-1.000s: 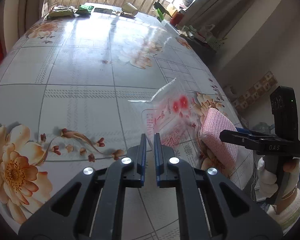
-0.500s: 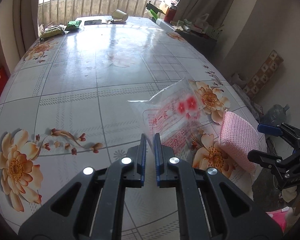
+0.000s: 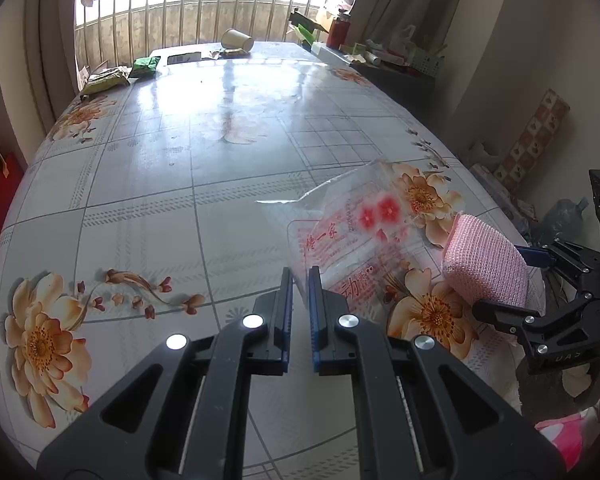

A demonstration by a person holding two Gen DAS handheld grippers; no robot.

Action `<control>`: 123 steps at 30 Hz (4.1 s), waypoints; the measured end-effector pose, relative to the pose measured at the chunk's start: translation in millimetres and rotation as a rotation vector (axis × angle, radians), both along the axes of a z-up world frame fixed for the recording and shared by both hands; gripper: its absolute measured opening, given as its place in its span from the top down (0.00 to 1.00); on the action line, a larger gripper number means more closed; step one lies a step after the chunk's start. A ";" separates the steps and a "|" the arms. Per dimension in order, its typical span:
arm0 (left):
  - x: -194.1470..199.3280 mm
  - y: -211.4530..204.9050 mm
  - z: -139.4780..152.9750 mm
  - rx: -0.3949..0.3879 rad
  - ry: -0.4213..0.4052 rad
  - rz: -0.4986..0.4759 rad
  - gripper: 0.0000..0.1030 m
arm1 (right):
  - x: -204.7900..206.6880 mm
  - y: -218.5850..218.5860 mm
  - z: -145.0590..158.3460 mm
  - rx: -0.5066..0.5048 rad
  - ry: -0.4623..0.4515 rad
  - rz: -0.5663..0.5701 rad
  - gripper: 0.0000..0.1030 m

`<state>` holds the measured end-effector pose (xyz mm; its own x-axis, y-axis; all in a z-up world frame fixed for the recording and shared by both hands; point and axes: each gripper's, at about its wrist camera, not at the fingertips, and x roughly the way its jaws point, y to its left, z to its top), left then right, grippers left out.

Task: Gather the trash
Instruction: 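Grasp the clear plastic bag with the left gripper while the right gripper grasps the pink scrubber, then lift the clear bag and pink scrubber and carry both over the wastebasket, then open both grippers to drop the bag and scrubber into the wastebasket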

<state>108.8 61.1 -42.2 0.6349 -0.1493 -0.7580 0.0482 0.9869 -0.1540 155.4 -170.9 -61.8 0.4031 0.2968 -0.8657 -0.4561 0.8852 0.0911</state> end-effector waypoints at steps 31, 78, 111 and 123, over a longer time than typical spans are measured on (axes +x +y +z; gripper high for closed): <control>-4.4 5.9 23.6 -0.065 -0.071 0.001 0.98 | -12.3 -48.7 12.8 0.268 0.025 -0.303 0.22; 81.8 -364.6 51.7 -0.093 0.035 -0.656 0.98 | -186.9 -400.2 -68.8 0.691 -0.104 -1.301 0.22; 209.3 -611.1 -247.2 -0.114 0.720 -0.525 0.79 | 61.5 -535.9 -214.4 0.286 0.267 -1.162 0.18; 216.1 -574.3 -200.2 -0.182 0.693 -0.471 0.60 | 47.2 -531.6 -189.3 0.300 0.211 -1.163 0.15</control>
